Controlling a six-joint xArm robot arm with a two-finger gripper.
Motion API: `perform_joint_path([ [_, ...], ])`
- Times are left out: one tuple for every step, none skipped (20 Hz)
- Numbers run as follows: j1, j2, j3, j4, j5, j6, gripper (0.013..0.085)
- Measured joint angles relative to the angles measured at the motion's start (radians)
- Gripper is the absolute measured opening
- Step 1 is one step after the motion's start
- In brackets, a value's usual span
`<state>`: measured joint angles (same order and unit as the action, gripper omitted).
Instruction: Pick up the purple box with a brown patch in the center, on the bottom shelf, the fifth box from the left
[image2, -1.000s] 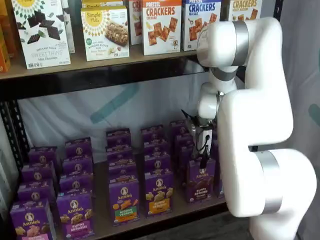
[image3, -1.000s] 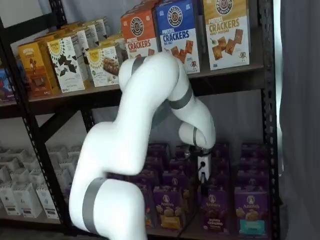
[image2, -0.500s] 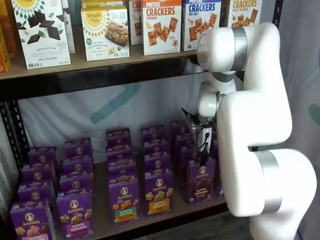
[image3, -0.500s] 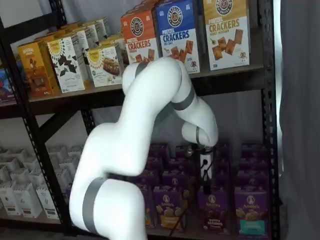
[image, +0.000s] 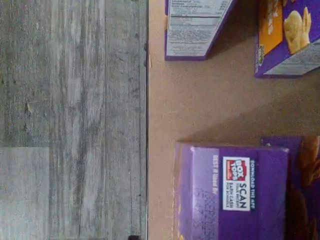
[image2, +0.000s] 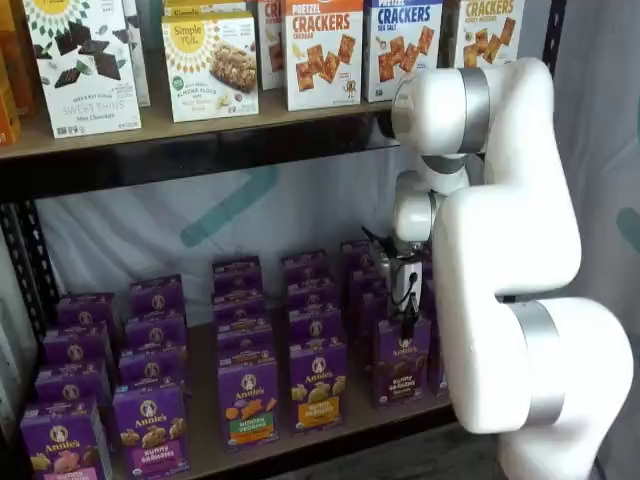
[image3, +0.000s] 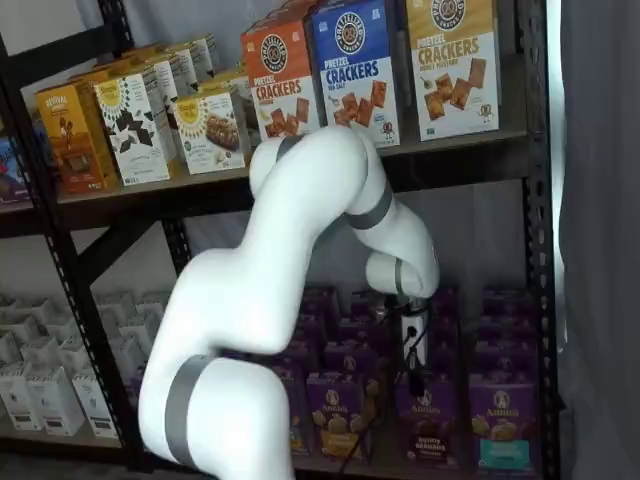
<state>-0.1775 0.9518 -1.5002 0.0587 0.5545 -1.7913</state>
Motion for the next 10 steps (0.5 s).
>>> perform_joint_path([
  [0.0,0.004,-0.002,-0.004,0.0,0.003,0.085],
  [0.0,0.008,-0.004,-0.009,-0.002,0.007,0.085],
  [0.0,0.011,-0.003,-0.013,-0.008,0.01,0.085],
  [-0.001,0.014,-0.002,-0.016,-0.014,0.012,0.085],
  [-0.002,0.016,0.0,-0.018,-0.02,0.013,0.085],
  [-0.003,0.018,0.001,-0.018,-0.025,0.012,0.085],
  [-0.004,0.02,0.002,-0.016,-0.029,0.008,0.085],
  [-0.005,0.022,0.003,-0.015,-0.032,0.006,0.085],
  [-0.007,0.024,0.003,-0.015,-0.035,0.004,0.085],
  [-0.008,0.026,0.003,-0.01,-0.035,-0.001,0.085],
])
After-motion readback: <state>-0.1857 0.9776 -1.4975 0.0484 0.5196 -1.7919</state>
